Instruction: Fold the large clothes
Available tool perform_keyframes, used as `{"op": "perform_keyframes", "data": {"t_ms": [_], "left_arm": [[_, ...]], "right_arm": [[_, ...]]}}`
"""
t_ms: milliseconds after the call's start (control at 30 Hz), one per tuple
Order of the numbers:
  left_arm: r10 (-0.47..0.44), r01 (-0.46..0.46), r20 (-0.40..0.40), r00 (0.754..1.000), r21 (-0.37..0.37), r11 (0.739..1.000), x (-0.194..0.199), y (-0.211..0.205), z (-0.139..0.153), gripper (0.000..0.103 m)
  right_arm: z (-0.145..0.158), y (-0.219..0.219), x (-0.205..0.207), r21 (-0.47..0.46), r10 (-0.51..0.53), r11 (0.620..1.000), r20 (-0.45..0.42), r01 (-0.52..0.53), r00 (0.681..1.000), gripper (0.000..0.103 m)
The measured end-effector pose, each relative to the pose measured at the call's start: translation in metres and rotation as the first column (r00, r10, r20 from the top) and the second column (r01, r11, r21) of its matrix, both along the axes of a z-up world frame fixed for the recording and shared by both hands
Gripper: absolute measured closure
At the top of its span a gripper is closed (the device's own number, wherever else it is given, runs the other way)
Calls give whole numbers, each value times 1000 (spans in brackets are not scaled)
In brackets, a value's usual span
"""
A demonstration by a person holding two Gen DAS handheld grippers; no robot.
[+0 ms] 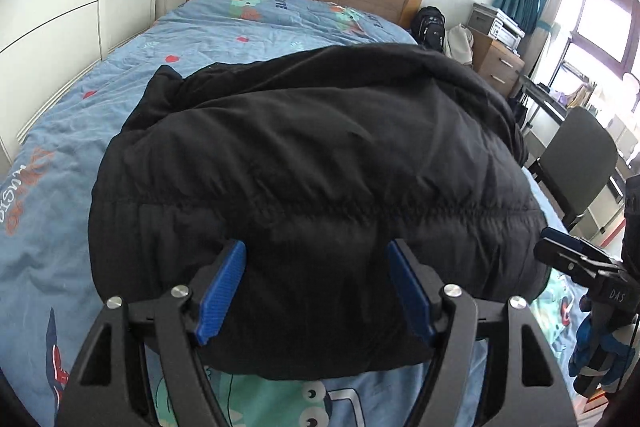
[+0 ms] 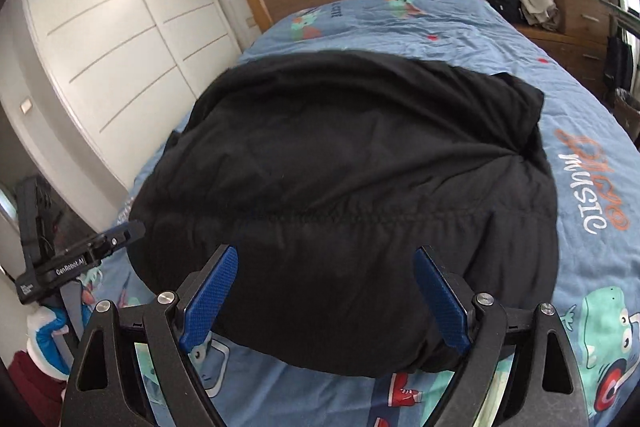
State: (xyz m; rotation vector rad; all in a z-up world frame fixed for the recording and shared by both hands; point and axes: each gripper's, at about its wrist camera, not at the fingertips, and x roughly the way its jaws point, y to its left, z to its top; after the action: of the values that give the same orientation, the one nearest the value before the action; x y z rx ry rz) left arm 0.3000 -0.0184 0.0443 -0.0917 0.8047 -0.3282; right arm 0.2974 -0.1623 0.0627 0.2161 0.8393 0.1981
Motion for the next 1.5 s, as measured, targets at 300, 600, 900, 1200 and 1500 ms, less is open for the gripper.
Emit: {"op": "perform_keyframes", "data": {"t_ms": [300, 600, 900, 1200, 1500], "left_arm": [[-21, 21, 5, 1000, 72, 997, 81, -35, -18, 27], [0, 14, -106, 994, 135, 991, 188, -60, -26, 25], [11, 18, -154, 988, 190, 982, 275, -81, -21, 25], [113, -78, -252, 961, 148, 986, 334, -78, -69, 0], [118, -67, -290, 950, 181, 981, 342, -60, -56, 0]], "right_arm": [[-24, 23, 67, -113, 31, 993, 31, -27, 999, 11], [-27, -7, 176, -78, -17, 997, -82, 10, 996, 11], [-33, -24, 249, -127, -58, 991, -150, 39, 987, 10], [-80, -46, 288, -73, -95, 994, -210, 82, 973, 1], [-75, -72, 302, -76, -128, 991, -259, 112, 957, 1]]}}
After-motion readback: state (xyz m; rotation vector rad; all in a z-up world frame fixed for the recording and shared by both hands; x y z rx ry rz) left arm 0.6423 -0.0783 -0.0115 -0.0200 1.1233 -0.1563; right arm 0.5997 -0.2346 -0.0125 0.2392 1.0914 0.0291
